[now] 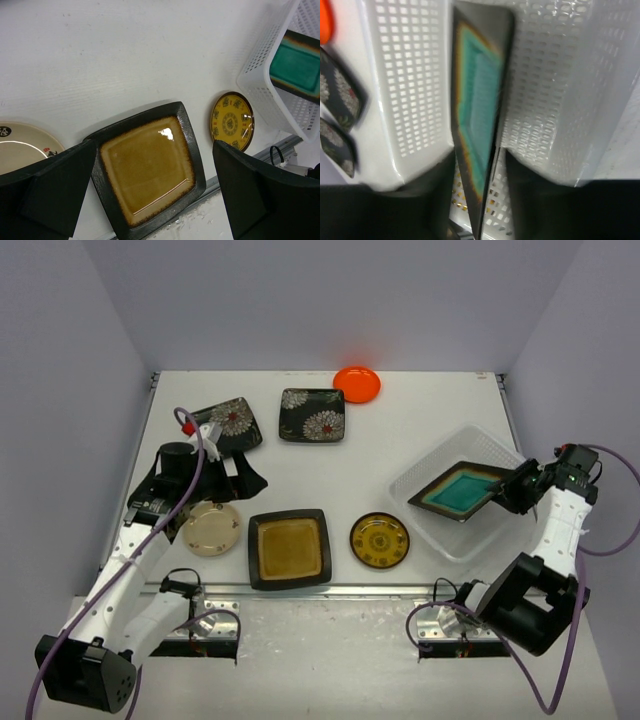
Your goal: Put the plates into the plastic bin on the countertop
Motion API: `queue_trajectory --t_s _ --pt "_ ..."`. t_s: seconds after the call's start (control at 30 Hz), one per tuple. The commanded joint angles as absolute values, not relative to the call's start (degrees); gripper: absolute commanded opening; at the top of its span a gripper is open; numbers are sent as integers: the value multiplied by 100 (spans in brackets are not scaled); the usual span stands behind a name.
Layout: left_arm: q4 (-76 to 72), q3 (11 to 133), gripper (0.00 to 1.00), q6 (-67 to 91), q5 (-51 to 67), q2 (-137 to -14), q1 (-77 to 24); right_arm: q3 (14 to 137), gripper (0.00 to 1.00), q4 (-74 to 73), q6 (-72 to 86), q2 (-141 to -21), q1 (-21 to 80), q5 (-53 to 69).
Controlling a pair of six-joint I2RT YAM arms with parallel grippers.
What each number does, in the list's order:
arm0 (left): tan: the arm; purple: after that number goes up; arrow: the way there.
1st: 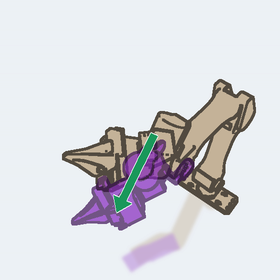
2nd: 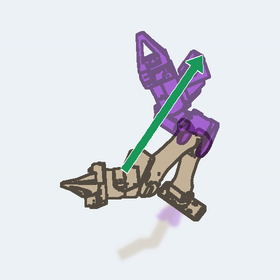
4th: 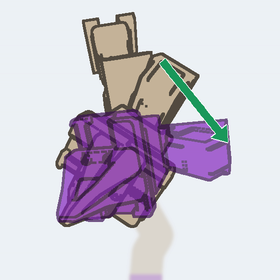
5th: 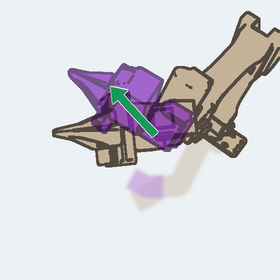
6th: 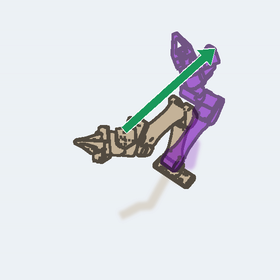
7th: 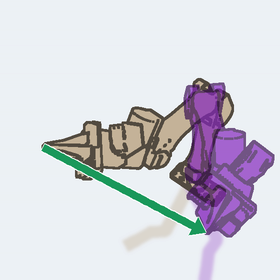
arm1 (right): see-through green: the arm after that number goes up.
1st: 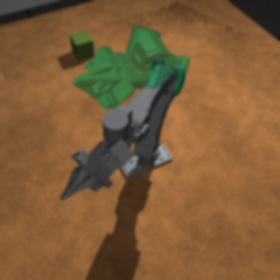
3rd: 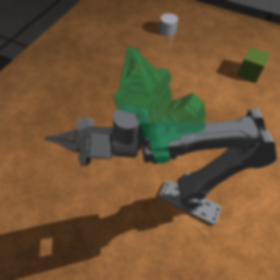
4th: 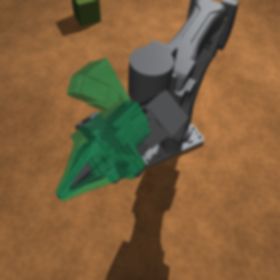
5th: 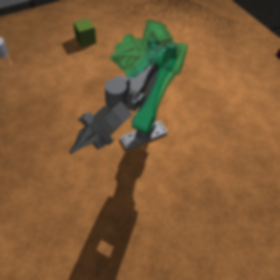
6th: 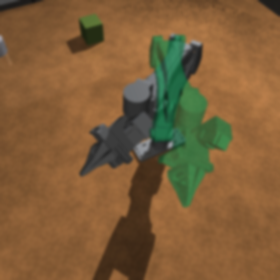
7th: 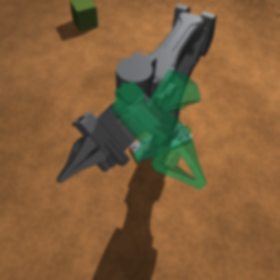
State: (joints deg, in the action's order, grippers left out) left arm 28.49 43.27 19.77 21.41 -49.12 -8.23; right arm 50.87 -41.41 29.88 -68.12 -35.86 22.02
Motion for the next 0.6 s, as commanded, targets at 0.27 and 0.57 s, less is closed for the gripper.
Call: queue_trajectory --t_s 0.27,0.57 --pt "2745 4470 100 1951 1909 -5048 -879 5101 76 -3495 3357 -6985 -3580 2341" --pt "2578 4487 100 2380 2040 -5685 -879 5623 99 -3561 3137 -5781 -2036 2748"
